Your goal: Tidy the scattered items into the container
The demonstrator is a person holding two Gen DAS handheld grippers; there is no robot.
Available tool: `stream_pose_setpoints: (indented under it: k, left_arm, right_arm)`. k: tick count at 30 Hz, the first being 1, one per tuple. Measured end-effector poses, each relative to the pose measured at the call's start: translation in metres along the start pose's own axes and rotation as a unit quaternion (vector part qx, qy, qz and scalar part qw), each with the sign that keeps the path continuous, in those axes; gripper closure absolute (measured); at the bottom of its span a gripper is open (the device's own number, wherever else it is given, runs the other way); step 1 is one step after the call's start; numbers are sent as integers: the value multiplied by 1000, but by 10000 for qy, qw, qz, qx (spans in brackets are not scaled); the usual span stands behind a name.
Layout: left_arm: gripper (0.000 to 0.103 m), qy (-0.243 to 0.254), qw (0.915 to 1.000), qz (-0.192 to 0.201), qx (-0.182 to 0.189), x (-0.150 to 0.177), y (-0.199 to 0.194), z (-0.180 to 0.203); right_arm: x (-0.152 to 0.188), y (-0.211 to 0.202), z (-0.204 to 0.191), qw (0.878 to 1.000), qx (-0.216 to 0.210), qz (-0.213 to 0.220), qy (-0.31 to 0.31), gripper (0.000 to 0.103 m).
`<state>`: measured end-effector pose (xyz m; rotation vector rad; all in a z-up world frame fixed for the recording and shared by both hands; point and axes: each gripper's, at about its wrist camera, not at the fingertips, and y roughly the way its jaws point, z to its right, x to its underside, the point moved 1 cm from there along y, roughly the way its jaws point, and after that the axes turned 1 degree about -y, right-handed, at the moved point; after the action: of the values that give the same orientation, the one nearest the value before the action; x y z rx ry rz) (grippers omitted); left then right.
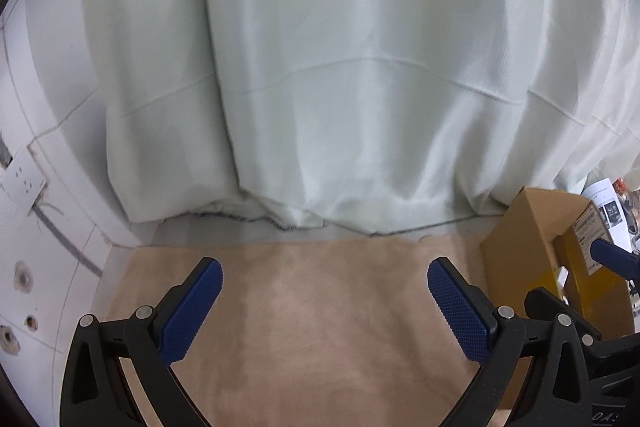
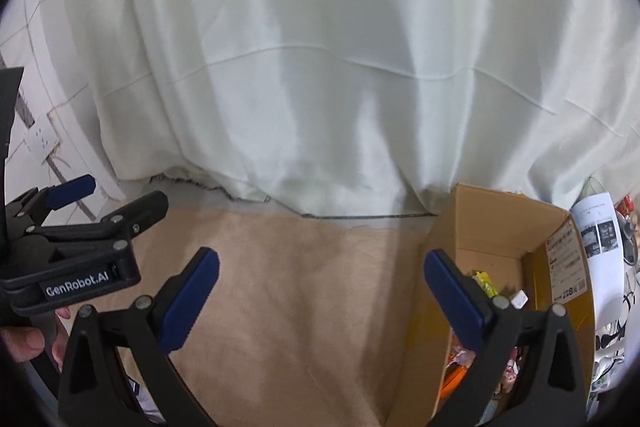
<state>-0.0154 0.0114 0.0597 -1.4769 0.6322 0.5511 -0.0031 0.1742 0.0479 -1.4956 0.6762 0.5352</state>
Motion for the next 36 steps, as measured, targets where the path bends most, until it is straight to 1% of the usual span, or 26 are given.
stream_pose_setpoints:
  k: [3,9,12,17,21,26,29,32,34,36]
  left_arm:
    - [0,-97,9998,-165,45,12,4,-7]
    - [0,-150,9993,-290,154,35,8,-8]
    - [0,-202,9988,-382,239,43,10,-8]
    - [0,-281,9964,-566,557,52,14,-3]
    - [0,-228,9938,-673,857,54,16,8]
    - [0,-163,9909,-769,1095,56,19,22]
    - [0,-14,9918,-787,1009,57,19,28]
    - [0,193,9945,-730,725,59,18,35]
    - [0,293,9945,-699,723,60,16,38]
    - [0,270,9935,-730,835,59,15,39]
  right_arm:
    - [10,10,-3,9998,71,-173,64,0]
    - [27,21,-5,9991,-11,-432,37,0]
    - [34,22,-6,9987,81,-505,20,0]
    - [40,18,-1,9979,427,-496,1,0]
    - [44,17,7,9965,603,-573,47,0]
    - [50,14,16,9949,760,-647,173,0]
    - [53,13,24,9935,891,-676,208,0]
    - [55,9,34,9929,912,-657,382,0]
    - [55,7,39,9921,974,-650,443,0]
    - [56,6,43,9916,1014,-644,487,0]
